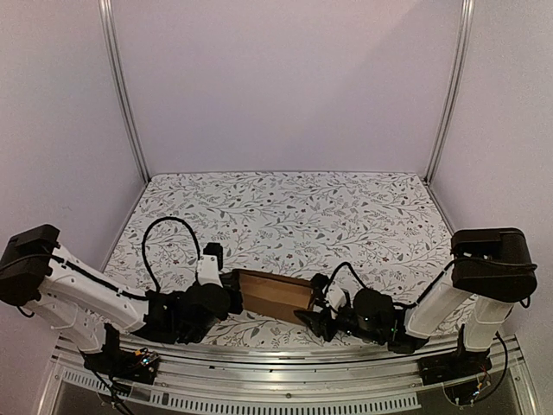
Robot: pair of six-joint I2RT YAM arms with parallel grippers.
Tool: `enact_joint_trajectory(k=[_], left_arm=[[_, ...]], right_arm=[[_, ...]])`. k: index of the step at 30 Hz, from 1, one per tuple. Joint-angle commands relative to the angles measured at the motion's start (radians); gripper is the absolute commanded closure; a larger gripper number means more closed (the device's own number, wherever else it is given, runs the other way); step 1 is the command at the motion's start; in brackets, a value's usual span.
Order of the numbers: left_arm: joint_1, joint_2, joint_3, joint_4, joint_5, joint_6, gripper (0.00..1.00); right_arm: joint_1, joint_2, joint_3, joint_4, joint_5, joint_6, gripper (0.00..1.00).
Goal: Fold the paper box
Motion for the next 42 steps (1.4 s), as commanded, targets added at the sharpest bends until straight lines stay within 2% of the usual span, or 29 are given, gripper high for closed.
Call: enact_joint_trajectory(k=[1,10,15,20,30,32,34,38,42], left_arm=[[-0.068,0.068,-0.009,-0.177,0.162,-0.057,1.0],[-0.071,0.084,0.011,-0.216,0.164,-0.08,1.0],[-0.077,0.086,0.024,-0.242,0.174,-0.082,1.0],[-0.081,0.09,0.034,-0.257,0.182,-0.079,1.0],[-0.082,0.115,0.097,-0.381,0.128,-0.13,1.0],[-0.082,0.118,0.102,-0.396,0.12,-0.136,1.0],[-0.083,0.119,0.107,-0.412,0.11,-0.155,1.0],[-0.082,0.127,0.122,-0.462,0.089,-0.174,1.0],[-0.082,0.141,0.152,-0.502,0.077,-0.181,1.0]], right_arm=[[-0.018,0.0,0.008,0.043,0.143,0.05,0.55],[-0.019,-0.124,0.045,-0.159,0.106,0.025,0.4],[-0.02,-0.136,0.051,-0.176,0.098,0.015,0.39],[-0.019,-0.137,0.061,-0.195,0.079,0.029,0.33],[-0.021,-0.245,0.057,-0.37,0.082,-0.013,0.11],[-0.02,-0.285,0.047,-0.416,0.093,-0.021,0.02],[-0.022,-0.335,0.031,-0.452,0.1,-0.028,0.01],[-0.022,-0.462,0.009,-0.576,0.106,-0.031,0.01],[-0.023,-0.641,0.038,-0.847,0.166,0.016,0.01]])
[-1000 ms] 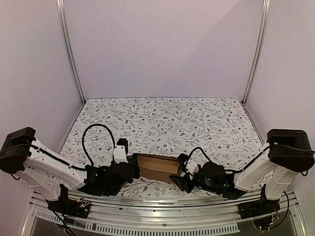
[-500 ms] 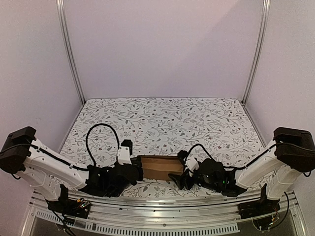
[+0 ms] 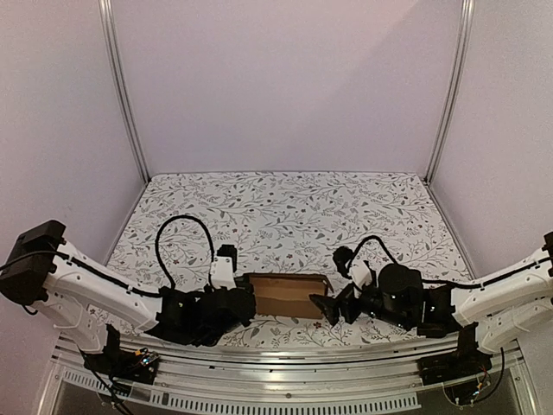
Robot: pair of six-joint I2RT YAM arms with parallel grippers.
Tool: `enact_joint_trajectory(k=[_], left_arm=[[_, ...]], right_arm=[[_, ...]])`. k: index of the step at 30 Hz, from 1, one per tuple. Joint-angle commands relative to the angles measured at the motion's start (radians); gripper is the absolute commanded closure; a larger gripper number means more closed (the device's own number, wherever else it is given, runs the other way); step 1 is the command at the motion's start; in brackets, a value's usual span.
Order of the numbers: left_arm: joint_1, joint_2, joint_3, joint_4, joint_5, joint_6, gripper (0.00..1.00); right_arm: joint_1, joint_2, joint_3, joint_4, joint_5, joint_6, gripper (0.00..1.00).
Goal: Fold the paper box
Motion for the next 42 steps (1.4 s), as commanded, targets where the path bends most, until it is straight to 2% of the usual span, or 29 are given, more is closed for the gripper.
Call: enact_joint_trajectory(k=[1,4,6,9,13,16,20,34,42], left_arm=[[-0.026,0.068,-0.014,-0.224,0.115,-0.032,1.0],[-0.027,0.071,-0.01,-0.227,0.115,-0.035,1.0],[-0.028,0.073,-0.007,-0.226,0.116,-0.036,1.0],[-0.027,0.084,0.002,-0.223,0.123,-0.036,1.0],[-0.028,0.097,0.019,-0.225,0.13,-0.035,1.0],[-0.029,0.105,0.03,-0.23,0.132,-0.033,1.0],[-0.031,0.105,0.032,-0.238,0.131,-0.036,1.0],[-0.039,0.108,0.038,-0.251,0.128,-0.047,1.0],[-0.041,0.111,0.04,-0.253,0.128,-0.05,1.0]], right_arm=[[-0.007,-0.188,0.034,-0.368,0.099,0.054,0.01],[-0.008,-0.303,0.144,-0.667,0.161,0.156,0.01],[-0.01,-0.354,0.209,-0.808,0.128,0.197,0.01],[-0.01,-0.39,0.274,-0.934,0.095,0.213,0.02],[-0.009,-0.379,0.339,-1.021,0.073,0.291,0.15],[-0.01,-0.349,0.373,-1.06,0.065,0.344,0.27],[-0.009,-0.274,0.411,-1.085,0.043,0.38,0.35],[-0.01,-0.035,0.56,-1.087,0.039,0.389,0.52],[-0.009,0.055,0.575,-1.088,0.038,0.388,0.59]])
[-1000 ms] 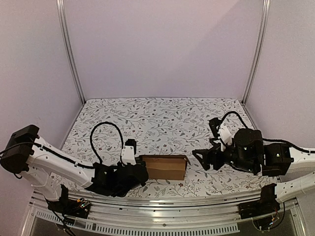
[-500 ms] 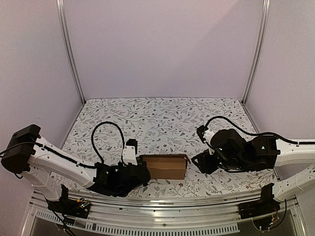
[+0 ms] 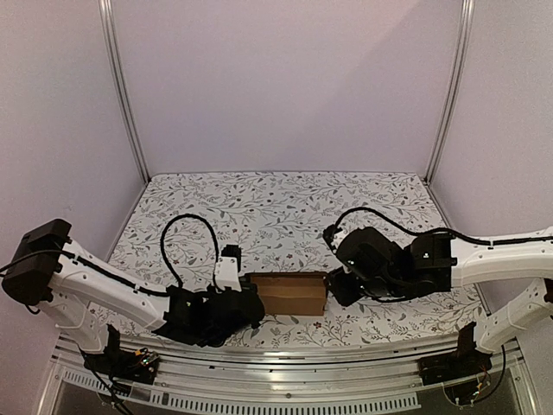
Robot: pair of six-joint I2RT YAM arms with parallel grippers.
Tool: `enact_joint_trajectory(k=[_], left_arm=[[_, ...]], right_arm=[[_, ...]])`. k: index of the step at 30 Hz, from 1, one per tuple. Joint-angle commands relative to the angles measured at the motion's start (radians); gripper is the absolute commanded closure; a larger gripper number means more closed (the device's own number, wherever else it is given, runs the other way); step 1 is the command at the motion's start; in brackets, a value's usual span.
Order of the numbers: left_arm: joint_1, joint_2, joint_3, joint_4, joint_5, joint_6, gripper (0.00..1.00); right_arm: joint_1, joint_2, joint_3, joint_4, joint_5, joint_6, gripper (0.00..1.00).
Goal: Fold the paper box
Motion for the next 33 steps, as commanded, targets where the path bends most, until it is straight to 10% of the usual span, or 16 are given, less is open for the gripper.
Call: enact_joint_trajectory(k=[1,22,33], left_arm=[[-0.03,0.062,-0.031,-0.149,0.168,-0.011,1.0],[-0.033,0.063,-0.026,-0.161,0.169,-0.016,1.0],[-0.038,0.072,-0.019,-0.173,0.161,-0.038,1.0]], right_arm=[[-0.002,0.042,0.024,-0.014,-0.001,0.007,0.6],[-0.04,0.163,0.04,0.009,0.019,0.013,1.0],[-0.04,0.141,0.068,0.01,-0.026,0.052,1.0]])
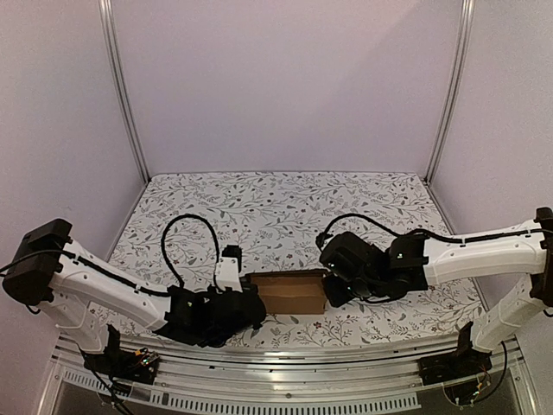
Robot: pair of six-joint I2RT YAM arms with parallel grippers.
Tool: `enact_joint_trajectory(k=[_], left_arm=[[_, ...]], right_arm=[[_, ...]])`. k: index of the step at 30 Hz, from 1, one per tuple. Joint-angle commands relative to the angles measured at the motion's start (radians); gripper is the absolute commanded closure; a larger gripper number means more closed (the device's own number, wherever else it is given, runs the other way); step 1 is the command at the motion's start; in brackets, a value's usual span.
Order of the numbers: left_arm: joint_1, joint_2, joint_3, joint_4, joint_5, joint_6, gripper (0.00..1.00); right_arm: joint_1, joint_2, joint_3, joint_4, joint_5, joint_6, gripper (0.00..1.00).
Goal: Fold the paper box
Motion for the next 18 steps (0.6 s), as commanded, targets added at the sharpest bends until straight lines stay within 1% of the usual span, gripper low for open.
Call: enact_joint_trajectory(k=[1,15,18], left_arm=[[-0.035,0.068,-0.027,-0.155,0.163,-0.027,1.0],[-0.051,0.108,0.005,-0.185,0.136,-0.043,1.0],[-0.054,0.12,0.017,-0.196,0.131,-0.043,1.0]], right_arm=[[-0.006,-0.009,0.044,0.003,-0.034,0.038,1.0],[-0.009,0.006,0.123,-0.075,-0.09,0.124,1.0],[-0.031,0.012,0.127,-0.086,-0.13,0.144,1.0]])
